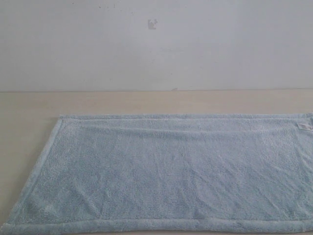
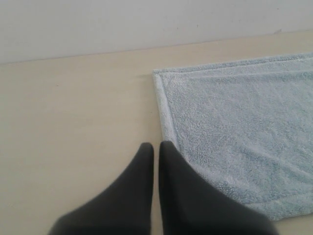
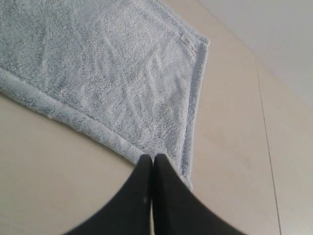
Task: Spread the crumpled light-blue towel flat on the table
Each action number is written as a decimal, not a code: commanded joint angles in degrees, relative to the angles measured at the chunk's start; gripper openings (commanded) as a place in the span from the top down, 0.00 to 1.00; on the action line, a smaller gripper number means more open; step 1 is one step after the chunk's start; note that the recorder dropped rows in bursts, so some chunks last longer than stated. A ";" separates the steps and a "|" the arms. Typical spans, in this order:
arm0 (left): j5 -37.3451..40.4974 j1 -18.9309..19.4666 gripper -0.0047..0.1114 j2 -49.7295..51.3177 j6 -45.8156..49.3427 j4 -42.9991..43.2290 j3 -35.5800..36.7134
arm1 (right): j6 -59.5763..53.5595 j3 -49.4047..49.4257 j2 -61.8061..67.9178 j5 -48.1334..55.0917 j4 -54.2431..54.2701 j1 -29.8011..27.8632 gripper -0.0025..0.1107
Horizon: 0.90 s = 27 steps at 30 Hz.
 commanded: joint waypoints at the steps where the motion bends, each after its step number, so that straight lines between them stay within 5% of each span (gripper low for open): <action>1: -0.31 0.15 0.93 -0.18 -0.42 -0.44 0.21 | 0.01 0.64 -0.24 -1.24 -0.33 0.98 0.98; 4: -0.31 0.15 0.93 -0.18 -0.42 -0.44 0.21 | 2.62 1.96 -0.24 -8.81 -3.15 1.86 0.98; 9: -0.31 0.15 0.93 -0.18 -0.42 -0.44 0.21 | 30.86 1.96 -0.24 -25.14 -2.72 2.38 0.98; 13: -0.31 0.15 0.93 -0.18 -0.42 -0.44 0.21 | 50.86 1.96 -0.24 -15.51 -3.61 2.25 0.98; 27: -0.31 0.15 0.93 -0.18 -0.42 -0.44 0.21 | 47.92 1.96 -0.24 -13.54 -8.70 2.25 0.98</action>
